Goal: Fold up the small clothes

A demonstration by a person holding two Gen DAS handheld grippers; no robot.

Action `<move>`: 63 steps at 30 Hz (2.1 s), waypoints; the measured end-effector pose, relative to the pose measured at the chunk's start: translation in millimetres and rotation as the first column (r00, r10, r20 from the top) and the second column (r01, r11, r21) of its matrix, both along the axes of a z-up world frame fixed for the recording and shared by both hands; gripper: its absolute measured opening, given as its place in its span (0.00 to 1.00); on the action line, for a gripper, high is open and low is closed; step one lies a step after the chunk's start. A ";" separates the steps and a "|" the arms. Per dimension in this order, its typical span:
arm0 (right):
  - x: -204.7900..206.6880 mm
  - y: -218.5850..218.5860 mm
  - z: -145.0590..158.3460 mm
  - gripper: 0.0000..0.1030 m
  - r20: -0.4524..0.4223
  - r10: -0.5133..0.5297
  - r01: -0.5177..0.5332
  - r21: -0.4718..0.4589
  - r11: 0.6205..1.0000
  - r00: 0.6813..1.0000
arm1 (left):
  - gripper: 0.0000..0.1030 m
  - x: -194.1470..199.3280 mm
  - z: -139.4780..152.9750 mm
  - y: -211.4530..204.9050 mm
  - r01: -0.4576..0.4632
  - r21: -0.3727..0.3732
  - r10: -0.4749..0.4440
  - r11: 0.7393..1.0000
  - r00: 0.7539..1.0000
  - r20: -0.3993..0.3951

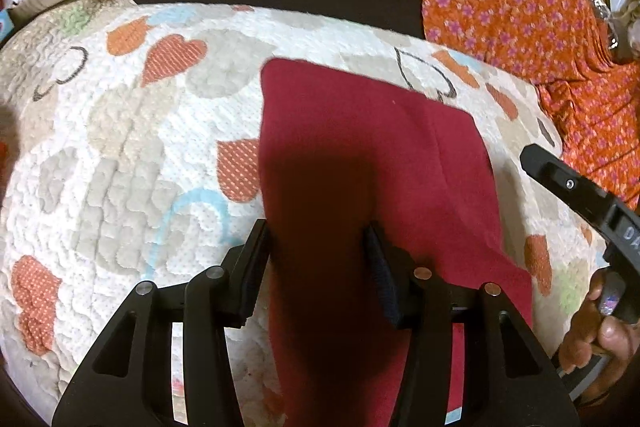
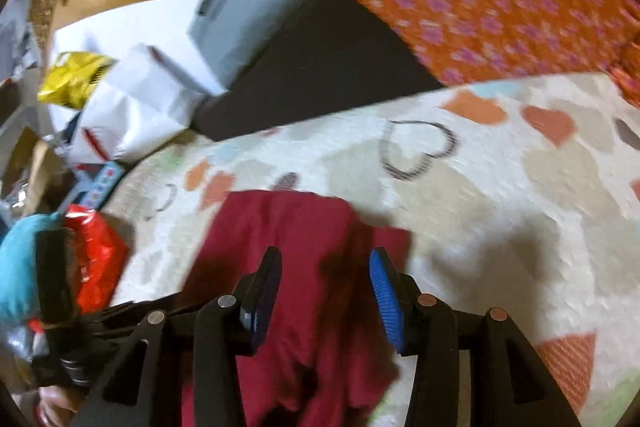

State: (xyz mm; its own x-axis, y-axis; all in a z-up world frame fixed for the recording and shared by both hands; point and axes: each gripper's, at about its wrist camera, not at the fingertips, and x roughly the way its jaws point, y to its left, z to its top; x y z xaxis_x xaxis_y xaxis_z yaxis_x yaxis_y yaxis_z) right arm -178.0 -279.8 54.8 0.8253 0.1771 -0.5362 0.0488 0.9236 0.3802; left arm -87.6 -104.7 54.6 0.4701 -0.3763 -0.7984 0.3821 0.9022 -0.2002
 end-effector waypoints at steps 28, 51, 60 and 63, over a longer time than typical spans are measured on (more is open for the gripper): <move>-8.0 54.1 -49.6 0.36 -0.205 0.099 -0.139 -0.189 0.972 0.974 | 0.52 -11.7 3.1 -15.6 0.005 0.148 -0.025 0.989 0.991 0.133; -43.6 69.0 -7.8 0.38 -0.040 -0.021 0.012 -0.208 0.978 0.999 | 0.52 -52.8 43.1 16.9 -0.105 0.112 0.066 0.988 0.949 0.309; -38.2 66.0 -16.4 0.39 -0.021 -0.034 0.029 -0.219 0.975 0.999 | 0.52 -46.6 30.5 9.0 -0.099 0.148 0.052 0.984 0.954 0.294; -35.7 61.5 -20.0 0.40 -0.027 -0.045 0.038 -0.223 0.974 0.999 | 0.52 -44.7 27.7 7.9 -0.101 0.147 0.055 0.984 0.956 0.287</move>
State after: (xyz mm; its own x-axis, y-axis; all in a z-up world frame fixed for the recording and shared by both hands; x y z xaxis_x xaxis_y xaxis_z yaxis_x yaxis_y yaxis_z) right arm -213.7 -218.3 34.8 0.8113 0.0166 -0.5844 0.0976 0.9817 0.1633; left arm -132.3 -96.8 82.4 0.7062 -0.2087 -0.6765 0.3292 0.9428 0.0529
